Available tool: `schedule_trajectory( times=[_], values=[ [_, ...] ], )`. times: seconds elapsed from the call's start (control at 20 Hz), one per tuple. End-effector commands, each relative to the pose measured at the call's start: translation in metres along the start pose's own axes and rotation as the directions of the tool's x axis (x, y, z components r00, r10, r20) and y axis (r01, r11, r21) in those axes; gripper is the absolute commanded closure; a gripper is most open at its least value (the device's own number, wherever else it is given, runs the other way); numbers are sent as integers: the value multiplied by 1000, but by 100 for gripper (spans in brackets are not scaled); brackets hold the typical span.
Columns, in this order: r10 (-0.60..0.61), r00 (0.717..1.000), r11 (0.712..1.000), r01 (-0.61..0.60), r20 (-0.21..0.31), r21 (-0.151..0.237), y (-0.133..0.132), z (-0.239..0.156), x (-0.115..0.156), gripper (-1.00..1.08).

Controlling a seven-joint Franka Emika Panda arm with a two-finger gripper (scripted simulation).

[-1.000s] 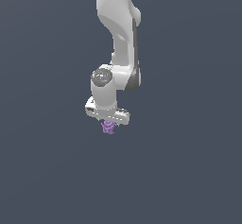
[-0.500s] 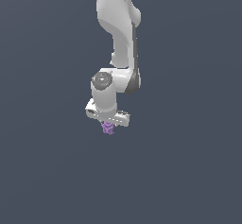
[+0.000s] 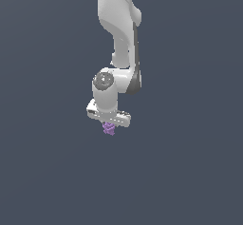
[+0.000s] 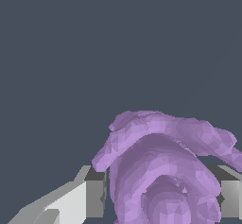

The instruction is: Pick up the object and move it to a goal position.

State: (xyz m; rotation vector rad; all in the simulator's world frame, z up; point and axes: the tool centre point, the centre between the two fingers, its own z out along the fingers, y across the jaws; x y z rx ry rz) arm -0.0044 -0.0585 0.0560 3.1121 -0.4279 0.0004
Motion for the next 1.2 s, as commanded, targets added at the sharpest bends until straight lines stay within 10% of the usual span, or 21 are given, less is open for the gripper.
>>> schedule_trajectory(
  times=[0.0, 1.15],
  values=[
    [-1, 1000, 1000, 1, 0, 0, -7, -2, -1, 108],
    [-1, 1000, 1000, 1, 0, 0, -149, -36, -25, 108]
  ],
)
